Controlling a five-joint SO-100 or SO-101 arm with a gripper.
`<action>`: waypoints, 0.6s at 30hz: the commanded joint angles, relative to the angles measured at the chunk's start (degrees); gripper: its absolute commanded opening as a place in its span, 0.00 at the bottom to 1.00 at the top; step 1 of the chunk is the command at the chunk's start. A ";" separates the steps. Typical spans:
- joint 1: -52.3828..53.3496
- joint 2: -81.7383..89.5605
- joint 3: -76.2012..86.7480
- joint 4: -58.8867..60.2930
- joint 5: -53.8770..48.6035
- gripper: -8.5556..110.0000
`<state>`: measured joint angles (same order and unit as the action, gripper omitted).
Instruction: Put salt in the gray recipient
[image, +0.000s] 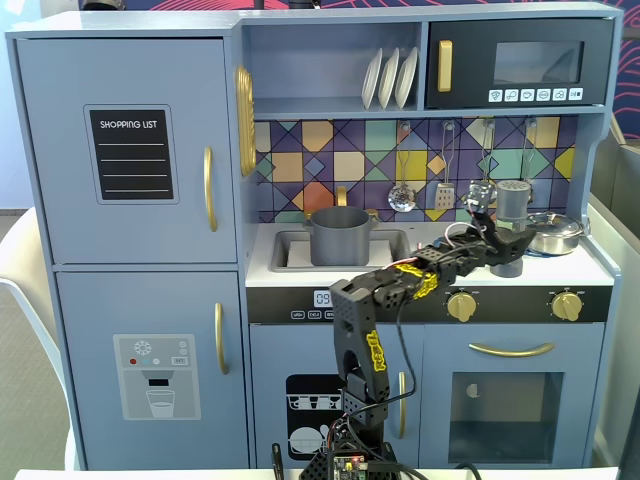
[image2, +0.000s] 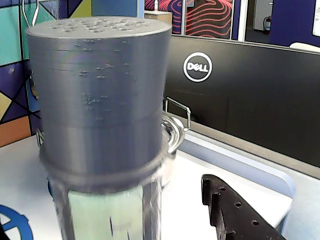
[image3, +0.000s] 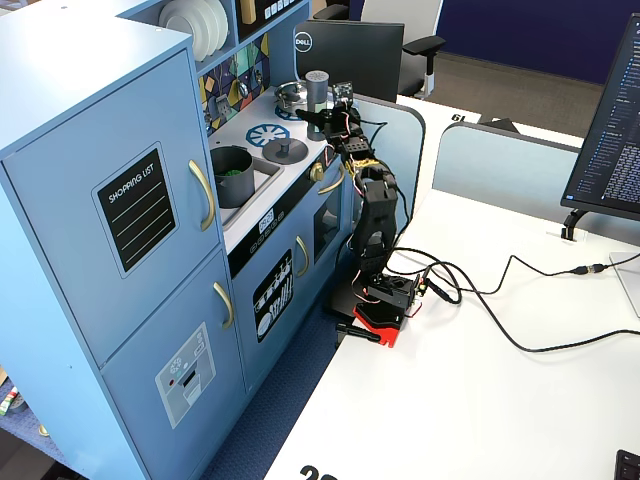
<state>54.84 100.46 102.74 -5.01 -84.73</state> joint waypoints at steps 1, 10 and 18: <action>-1.05 -4.66 -10.90 -0.53 -0.88 0.54; -3.08 -13.10 -20.04 0.62 -1.14 0.47; -5.10 -17.23 -26.89 -2.37 -0.97 0.07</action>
<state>51.15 82.62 82.09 -4.57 -87.01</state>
